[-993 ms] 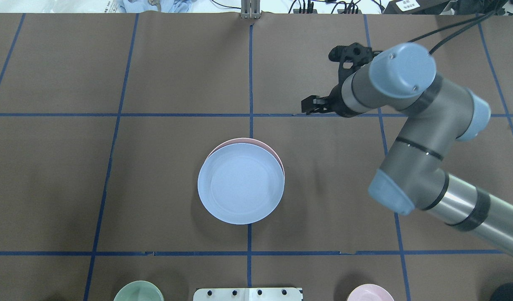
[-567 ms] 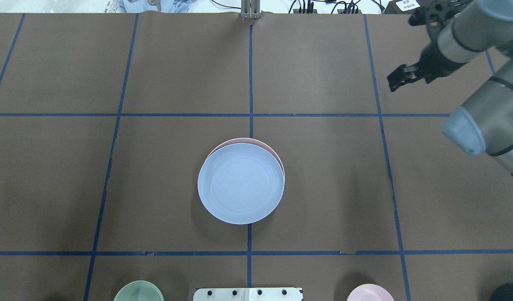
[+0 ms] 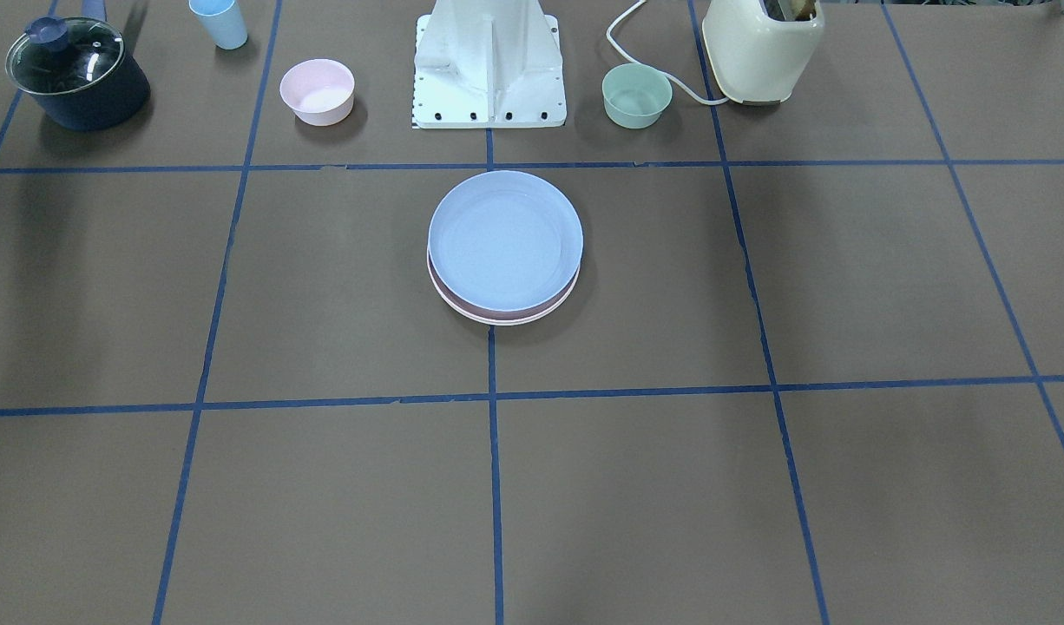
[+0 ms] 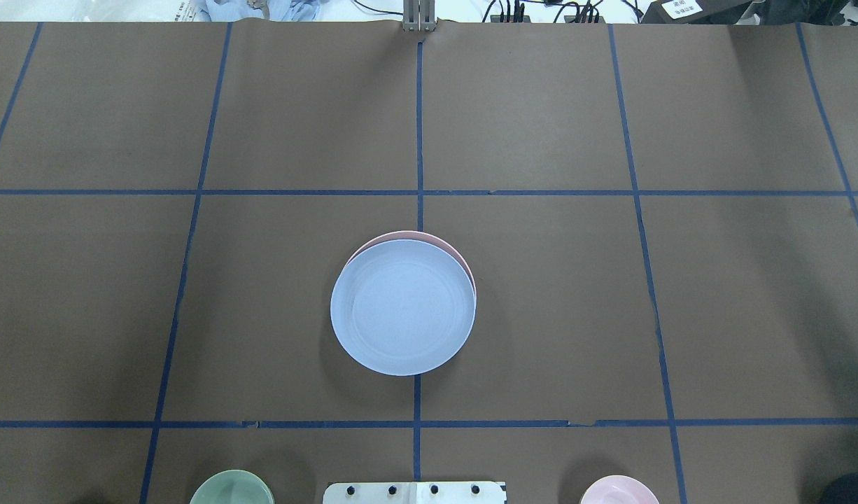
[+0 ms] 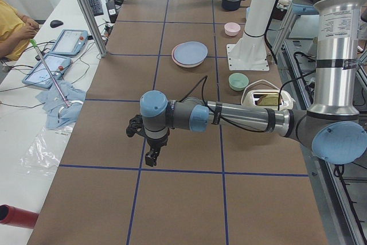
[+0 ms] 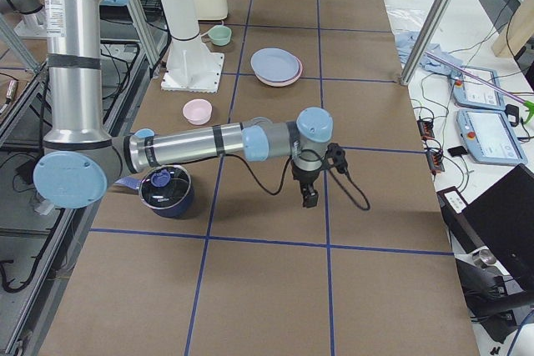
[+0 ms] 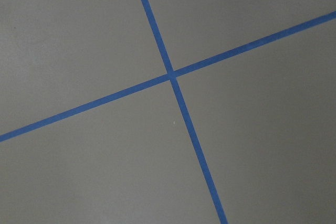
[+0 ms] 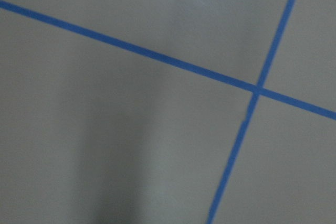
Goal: Stack three plates with pink and blue
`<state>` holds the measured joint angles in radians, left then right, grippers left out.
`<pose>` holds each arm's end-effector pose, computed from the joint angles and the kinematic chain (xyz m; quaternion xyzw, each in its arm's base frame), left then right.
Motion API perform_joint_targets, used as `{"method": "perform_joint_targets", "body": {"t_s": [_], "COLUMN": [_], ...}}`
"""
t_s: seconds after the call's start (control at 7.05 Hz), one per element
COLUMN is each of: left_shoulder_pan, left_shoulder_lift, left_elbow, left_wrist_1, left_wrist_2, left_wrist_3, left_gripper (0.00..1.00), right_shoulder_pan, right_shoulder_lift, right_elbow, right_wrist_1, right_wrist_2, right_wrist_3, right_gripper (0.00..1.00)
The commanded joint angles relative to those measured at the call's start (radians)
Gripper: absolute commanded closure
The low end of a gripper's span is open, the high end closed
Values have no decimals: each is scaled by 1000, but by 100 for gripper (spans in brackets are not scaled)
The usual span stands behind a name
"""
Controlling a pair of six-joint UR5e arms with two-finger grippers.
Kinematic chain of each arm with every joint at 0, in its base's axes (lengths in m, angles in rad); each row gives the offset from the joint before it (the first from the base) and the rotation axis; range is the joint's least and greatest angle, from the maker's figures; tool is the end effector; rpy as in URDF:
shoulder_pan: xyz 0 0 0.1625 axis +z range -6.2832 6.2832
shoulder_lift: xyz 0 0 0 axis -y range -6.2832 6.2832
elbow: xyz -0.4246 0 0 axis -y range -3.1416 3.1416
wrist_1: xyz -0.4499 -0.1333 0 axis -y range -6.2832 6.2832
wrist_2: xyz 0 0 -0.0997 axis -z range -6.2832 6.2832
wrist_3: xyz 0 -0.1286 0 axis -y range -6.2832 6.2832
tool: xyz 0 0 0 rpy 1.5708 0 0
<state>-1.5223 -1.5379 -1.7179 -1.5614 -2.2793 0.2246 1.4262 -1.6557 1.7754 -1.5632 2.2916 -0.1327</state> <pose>-0.0233 -0.5441 0.6223 0.0794 0.3408 0.1455 0.9254 -0.0273 -0.5234 0.6150 0.0574 -0.3523 -0.1513 0.9218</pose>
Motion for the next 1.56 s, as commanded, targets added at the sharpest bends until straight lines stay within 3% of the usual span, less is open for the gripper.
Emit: {"method": "perform_joint_targets", "body": {"t_s": [0.0,0.14,0.57,1.42], "left_shoulder_pan": [-3,-3,-4,1], "left_shoulder_lift": [5,8,10,18], "left_elbow": [15,50,3,23], "left_wrist_1": [24,17,15,14], "left_wrist_2": [3,-2,6,12], "left_wrist_3": [-4,-7,-8,-7], "left_gripper": [0,0,0,0], "right_shoulder_pan": [66,79,79,79], "right_shoulder_lift": [-90,-93,-95,-96], "right_elbow": [-5,-16,-48,-47], "right_wrist_1": [57,55,68,69], "right_wrist_2": [-25,-24,-26,-24], "right_wrist_3": [-78,-74,-77,-79], "right_gripper": [0,0,0,0]}}
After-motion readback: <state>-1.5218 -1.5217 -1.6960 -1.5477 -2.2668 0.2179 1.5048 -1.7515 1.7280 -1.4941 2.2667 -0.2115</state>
